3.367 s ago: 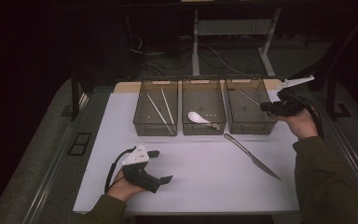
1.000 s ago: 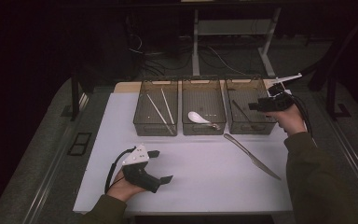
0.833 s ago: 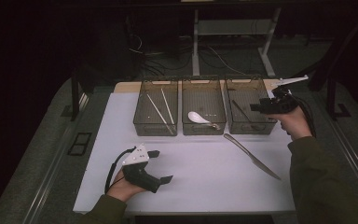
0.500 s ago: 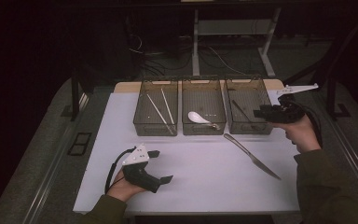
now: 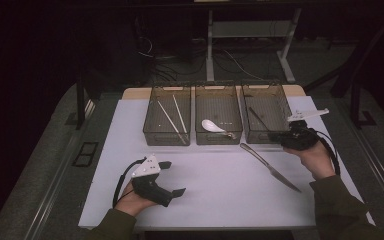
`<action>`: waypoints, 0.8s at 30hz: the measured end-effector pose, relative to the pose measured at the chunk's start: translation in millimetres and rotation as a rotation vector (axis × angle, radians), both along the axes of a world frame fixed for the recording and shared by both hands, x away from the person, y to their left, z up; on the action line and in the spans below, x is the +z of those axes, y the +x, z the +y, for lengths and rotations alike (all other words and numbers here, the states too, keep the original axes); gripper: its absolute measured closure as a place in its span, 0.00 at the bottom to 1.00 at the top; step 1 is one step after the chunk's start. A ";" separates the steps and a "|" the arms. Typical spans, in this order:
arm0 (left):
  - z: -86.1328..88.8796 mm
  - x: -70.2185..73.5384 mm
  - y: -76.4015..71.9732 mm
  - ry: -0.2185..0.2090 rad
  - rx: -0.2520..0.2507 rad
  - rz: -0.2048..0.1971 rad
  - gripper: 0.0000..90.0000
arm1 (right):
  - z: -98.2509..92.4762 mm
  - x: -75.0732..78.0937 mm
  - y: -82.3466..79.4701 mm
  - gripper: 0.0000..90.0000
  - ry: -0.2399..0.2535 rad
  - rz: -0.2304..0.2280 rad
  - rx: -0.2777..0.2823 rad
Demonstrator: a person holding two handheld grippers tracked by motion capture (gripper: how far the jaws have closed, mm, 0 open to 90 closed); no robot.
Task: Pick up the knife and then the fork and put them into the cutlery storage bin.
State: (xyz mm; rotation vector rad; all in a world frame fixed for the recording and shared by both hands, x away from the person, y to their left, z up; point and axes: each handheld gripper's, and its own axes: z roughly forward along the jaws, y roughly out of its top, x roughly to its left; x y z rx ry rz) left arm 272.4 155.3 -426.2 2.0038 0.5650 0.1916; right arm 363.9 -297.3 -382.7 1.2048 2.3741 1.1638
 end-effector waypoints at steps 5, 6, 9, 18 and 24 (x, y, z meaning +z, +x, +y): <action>0.0 0.3 -0.2 0.001 0.001 -0.002 0.00 | 9.6 -15.5 1.5 1.00 -0.045 0.006 0.009; 0.0 0.3 -0.4 0.001 0.000 -0.001 0.00 | 11.1 -17.8 2.4 1.00 -0.051 0.009 0.013; 0.0 0.1 0.0 0.005 -0.003 -0.003 0.00 | 16.8 -24.4 4.7 1.00 -0.057 0.018 0.018; -0.6 -0.2 0.0 0.008 -0.002 -0.003 0.00 | 33.3 -45.1 13.4 1.00 -0.133 0.042 0.036; -0.7 -0.6 0.4 0.010 -0.003 0.000 0.00 | 37.9 -53.8 17.4 1.00 -0.157 0.059 0.044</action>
